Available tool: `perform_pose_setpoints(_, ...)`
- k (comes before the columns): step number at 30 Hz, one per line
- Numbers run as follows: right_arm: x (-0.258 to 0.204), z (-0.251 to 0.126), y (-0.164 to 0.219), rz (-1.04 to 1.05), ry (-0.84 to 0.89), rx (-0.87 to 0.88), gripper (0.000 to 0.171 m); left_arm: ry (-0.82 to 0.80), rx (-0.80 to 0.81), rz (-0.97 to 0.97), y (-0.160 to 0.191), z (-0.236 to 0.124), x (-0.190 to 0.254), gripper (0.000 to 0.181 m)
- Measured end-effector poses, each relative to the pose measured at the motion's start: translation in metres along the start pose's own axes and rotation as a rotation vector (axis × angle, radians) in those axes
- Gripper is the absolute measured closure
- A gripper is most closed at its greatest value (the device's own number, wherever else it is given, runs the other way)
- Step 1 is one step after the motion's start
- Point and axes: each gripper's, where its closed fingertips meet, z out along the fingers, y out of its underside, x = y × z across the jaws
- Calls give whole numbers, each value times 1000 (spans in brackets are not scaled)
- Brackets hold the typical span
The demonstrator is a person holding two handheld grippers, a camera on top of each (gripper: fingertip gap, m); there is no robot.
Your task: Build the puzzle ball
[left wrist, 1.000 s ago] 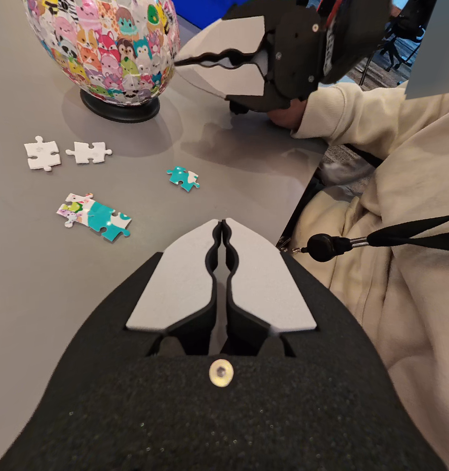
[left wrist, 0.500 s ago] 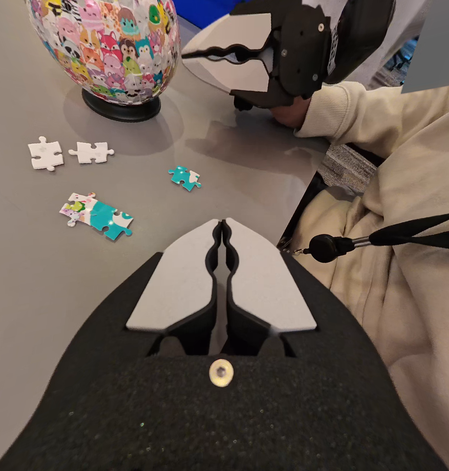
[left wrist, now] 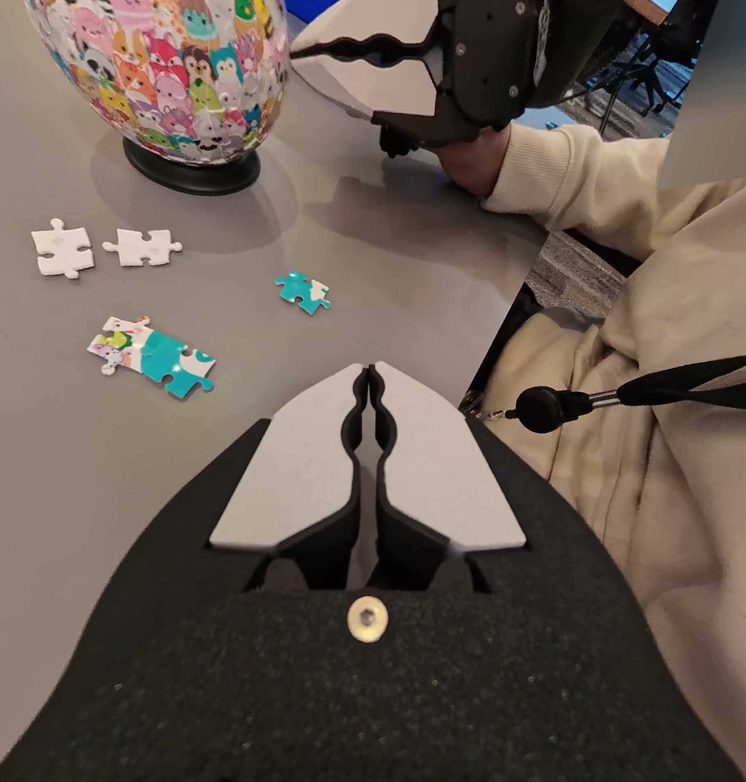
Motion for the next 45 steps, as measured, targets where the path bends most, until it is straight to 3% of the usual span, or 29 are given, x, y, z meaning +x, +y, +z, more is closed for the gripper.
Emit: perform_pose_setpoints(45,-9,9,-19,11,-22,51,171,-13,4,6,-1,-2,-2,181)
